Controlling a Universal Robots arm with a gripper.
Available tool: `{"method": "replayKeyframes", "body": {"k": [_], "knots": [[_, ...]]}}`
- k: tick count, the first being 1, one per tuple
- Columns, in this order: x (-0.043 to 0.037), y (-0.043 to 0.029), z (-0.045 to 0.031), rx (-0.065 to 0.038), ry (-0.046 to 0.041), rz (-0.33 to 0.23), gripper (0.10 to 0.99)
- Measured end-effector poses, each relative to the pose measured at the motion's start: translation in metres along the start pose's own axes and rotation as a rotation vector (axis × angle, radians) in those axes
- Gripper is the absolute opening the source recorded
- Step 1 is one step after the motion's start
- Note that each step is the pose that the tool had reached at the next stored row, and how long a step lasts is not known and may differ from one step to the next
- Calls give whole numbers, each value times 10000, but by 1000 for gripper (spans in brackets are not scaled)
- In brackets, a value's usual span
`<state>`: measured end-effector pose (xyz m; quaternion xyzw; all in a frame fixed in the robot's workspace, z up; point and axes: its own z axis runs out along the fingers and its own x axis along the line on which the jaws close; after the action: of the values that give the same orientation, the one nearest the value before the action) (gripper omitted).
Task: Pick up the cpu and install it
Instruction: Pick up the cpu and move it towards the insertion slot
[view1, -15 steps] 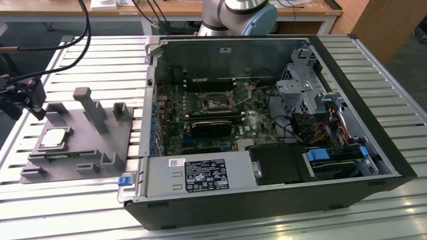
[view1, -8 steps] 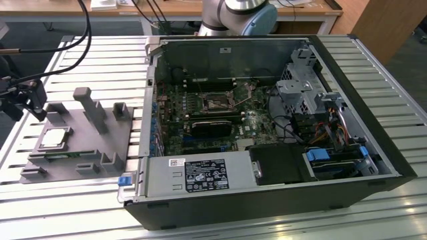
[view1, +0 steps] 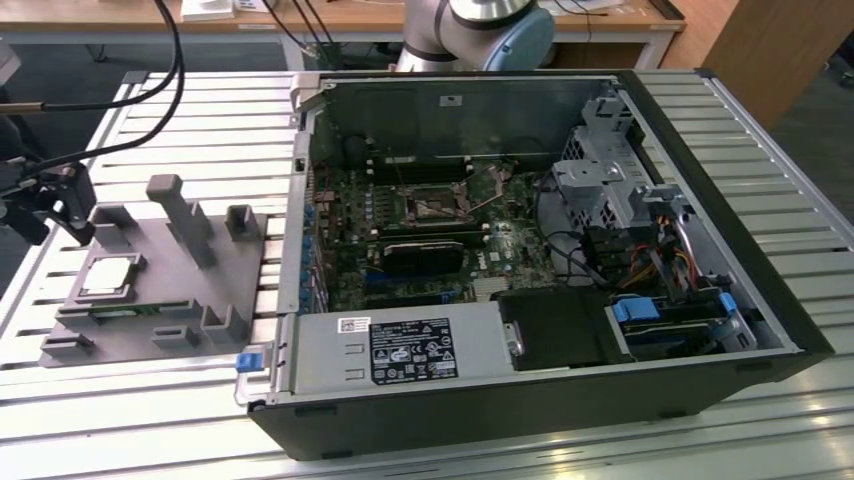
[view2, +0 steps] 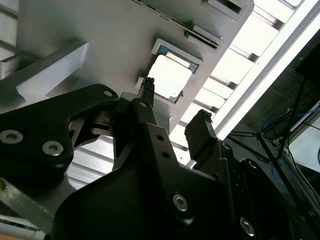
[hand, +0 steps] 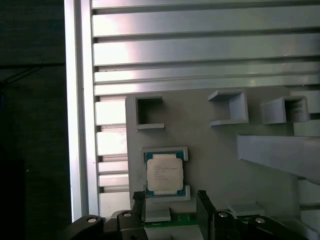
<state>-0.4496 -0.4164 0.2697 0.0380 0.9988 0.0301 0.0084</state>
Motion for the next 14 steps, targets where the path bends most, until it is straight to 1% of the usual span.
{"method": "replayKeyframes", "body": {"k": [2,3,4,5,11,14], "knots": [[0,-3,17,-1,-1,0,541],[0,-5,27,-1,-1,0,596],[0,-7,40,0,0,0,596],[0,-10,58,0,-1,0,659],[2,-21,166,1,40,-101,659],[2,-24,202,2,52,-125,659]]}}
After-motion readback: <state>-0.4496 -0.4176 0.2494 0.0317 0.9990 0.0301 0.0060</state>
